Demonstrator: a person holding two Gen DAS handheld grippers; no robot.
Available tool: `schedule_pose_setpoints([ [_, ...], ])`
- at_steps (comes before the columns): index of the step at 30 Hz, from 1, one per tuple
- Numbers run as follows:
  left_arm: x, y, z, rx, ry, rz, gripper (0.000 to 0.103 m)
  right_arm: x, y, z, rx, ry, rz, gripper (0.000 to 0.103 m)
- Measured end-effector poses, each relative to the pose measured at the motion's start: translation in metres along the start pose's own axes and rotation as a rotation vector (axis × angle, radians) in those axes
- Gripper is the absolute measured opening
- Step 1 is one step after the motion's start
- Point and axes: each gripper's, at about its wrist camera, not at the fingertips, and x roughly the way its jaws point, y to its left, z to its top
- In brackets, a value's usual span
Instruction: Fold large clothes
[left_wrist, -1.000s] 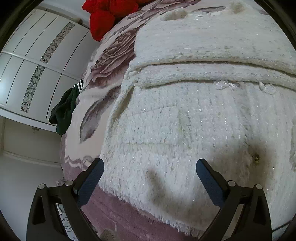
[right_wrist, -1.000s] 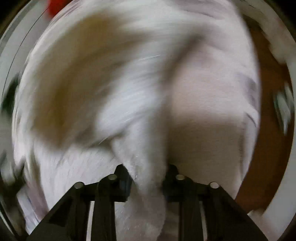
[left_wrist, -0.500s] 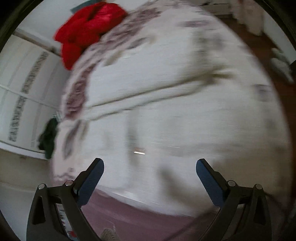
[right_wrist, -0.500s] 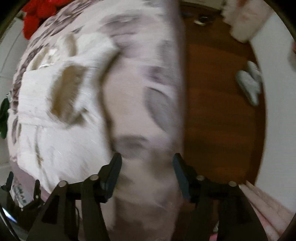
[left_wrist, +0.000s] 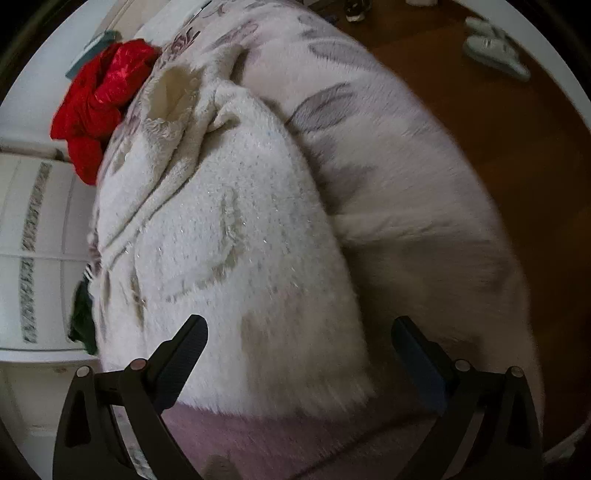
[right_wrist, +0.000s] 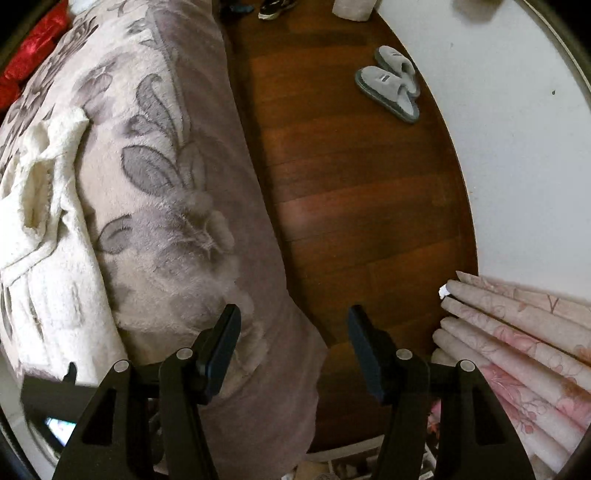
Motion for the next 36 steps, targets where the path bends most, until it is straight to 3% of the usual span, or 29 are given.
schedule_pose_setpoints([
  [3,0.012,0.015,0.002,-0.018,-0.002,0.045,0.101,0.004,0.011,0.017,-0.009,0.003,0.139,0.062],
  [4,0.012,0.024,0.002,-0.043,-0.011,0.056,0.093,0.006,0.016,0.024,-0.014,0.005,0.208,0.062],
  [5,0.012,0.036,0.002,-0.077,-0.025,0.069,0.082,0.008,0.025,0.034,-0.028,0.011,0.282,0.062],
  [6,0.011,0.045,0.002,-0.102,-0.031,0.065,0.050,0.012,0.033,0.044,-0.046,0.020,0.341,0.062],
  [7,0.010,0.054,0.001,-0.125,-0.033,0.066,0.031,0.019,0.046,0.057,-0.078,0.036,0.411,0.062],
  [14,0.003,0.090,0.000,-0.283,-0.087,0.155,0.029,0.063,0.152,0.141,-0.210,0.104,0.629,0.063],
  [19,0.005,0.106,-0.007,-0.394,-0.119,0.217,0.027,0.084,0.201,0.185,-0.159,0.143,0.827,0.071],
  [21,0.006,0.110,-0.008,-0.428,-0.124,0.228,0.027,0.095,0.215,0.195,-0.128,0.172,0.908,0.080],
  [26,0.011,0.108,-0.005,-0.479,-0.114,0.235,0.027,0.132,0.259,0.210,-0.116,0.313,0.987,0.082],
  [29,0.012,0.112,-0.005,-0.504,-0.113,0.229,0.027,0.142,0.290,0.208,-0.145,0.376,0.984,0.082],
  [31,0.011,0.115,-0.005,-0.519,-0.118,0.225,0.027,0.136,0.308,0.206,-0.146,0.336,0.972,0.070],
  [32,0.011,0.118,-0.005,-0.529,-0.116,0.219,0.027,0.133,0.317,0.204,-0.160,0.328,0.946,0.040],
  [33,0.012,0.122,-0.006,-0.542,-0.116,0.214,0.027,0.132,0.328,0.201,-0.165,0.323,0.904,0.024],
  [36,0.011,0.134,-0.010,-0.583,-0.117,0.183,0.025,0.117,0.348,0.191,-0.165,0.281,0.802,0.018],
])
